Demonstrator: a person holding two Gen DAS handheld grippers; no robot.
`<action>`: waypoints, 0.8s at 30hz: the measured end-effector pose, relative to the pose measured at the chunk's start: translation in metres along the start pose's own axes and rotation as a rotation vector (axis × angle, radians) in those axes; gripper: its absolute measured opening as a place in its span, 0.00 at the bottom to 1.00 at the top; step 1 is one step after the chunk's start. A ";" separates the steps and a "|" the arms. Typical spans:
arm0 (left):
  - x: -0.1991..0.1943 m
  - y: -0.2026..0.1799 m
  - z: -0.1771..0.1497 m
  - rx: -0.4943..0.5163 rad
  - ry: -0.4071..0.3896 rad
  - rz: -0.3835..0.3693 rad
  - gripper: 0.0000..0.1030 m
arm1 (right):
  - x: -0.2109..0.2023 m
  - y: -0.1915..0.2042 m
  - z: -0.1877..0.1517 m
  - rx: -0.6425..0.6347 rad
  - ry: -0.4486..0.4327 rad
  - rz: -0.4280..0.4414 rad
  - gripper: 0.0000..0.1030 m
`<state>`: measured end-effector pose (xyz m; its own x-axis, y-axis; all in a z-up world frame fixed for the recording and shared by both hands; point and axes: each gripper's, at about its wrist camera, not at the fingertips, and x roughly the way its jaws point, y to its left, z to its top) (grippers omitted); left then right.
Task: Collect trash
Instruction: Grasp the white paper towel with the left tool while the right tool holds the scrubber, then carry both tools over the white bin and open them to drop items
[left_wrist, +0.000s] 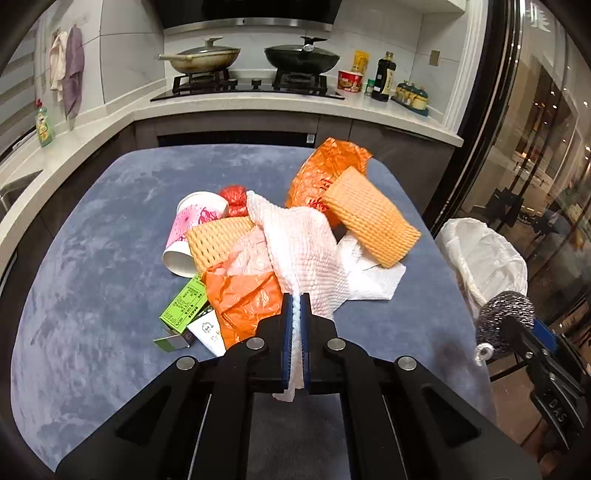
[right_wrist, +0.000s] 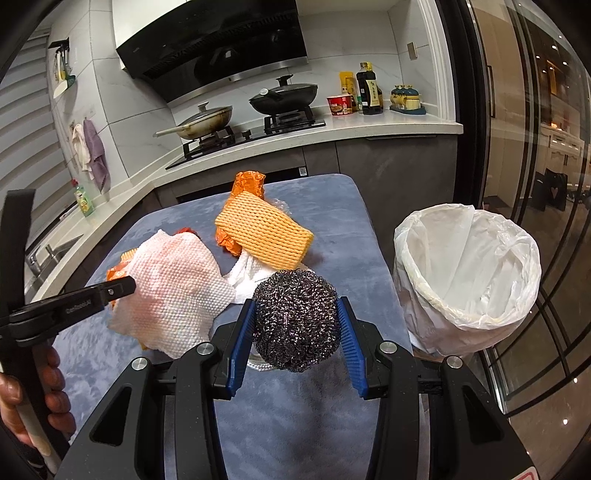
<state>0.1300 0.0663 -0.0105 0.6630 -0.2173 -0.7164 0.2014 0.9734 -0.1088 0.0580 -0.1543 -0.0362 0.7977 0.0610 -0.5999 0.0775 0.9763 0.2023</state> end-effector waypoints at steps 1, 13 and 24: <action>-0.004 -0.001 0.000 0.004 -0.008 -0.004 0.04 | 0.000 0.000 0.000 0.000 -0.001 0.000 0.41; -0.048 -0.025 0.021 0.023 -0.089 -0.109 0.02 | -0.022 -0.006 0.009 0.009 -0.060 -0.006 0.41; -0.070 -0.074 0.064 0.086 -0.180 -0.199 0.02 | -0.048 -0.020 0.026 0.027 -0.130 -0.016 0.41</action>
<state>0.1148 0.0047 0.0924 0.7202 -0.4202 -0.5521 0.3956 0.9024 -0.1707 0.0339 -0.1818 0.0088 0.8669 0.0161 -0.4982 0.1055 0.9709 0.2150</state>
